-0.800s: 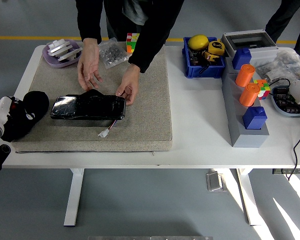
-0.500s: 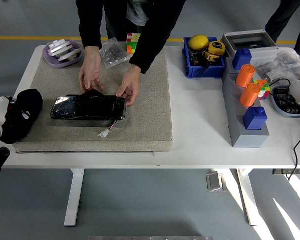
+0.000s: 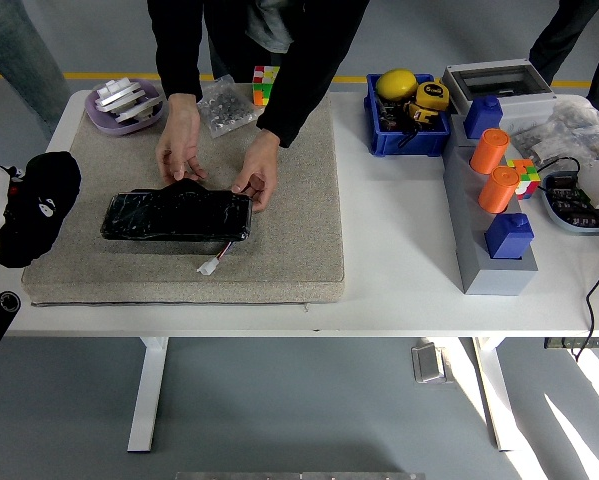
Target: Pick the rag up,wipe the panel,place it on the desk
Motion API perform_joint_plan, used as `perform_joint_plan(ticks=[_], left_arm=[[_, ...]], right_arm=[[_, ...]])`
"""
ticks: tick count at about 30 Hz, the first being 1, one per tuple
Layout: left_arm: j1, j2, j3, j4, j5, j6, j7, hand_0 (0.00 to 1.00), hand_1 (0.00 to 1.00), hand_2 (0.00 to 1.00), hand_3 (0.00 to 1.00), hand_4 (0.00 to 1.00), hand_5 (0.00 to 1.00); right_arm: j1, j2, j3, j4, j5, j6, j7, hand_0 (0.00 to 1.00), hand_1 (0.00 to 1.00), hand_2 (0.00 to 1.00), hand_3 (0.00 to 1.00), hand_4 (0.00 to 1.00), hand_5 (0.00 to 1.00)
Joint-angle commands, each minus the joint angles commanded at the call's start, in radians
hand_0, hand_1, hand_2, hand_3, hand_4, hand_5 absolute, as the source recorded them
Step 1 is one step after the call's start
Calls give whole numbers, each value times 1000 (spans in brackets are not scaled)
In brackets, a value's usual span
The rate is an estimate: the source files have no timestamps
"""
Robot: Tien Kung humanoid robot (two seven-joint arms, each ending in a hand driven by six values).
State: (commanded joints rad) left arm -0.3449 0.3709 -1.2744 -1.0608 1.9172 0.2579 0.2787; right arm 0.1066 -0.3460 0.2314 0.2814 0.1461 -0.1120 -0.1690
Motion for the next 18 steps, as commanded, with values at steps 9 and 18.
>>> perform_joint_plan(ticks=[9,18], left_arm=[[-48,-20,70,13,-15,-7,13,194,128,496,428,156,2],[-66,-32,151,7,-19,-12,40,188,126,502,431,158,2]], right_arm=[[10,-2,-5,-2,5,1,4,657,653,671,566,938,479],[8,-6,20,-2,-11,-7,-5,656,652,669,566,938,476]])
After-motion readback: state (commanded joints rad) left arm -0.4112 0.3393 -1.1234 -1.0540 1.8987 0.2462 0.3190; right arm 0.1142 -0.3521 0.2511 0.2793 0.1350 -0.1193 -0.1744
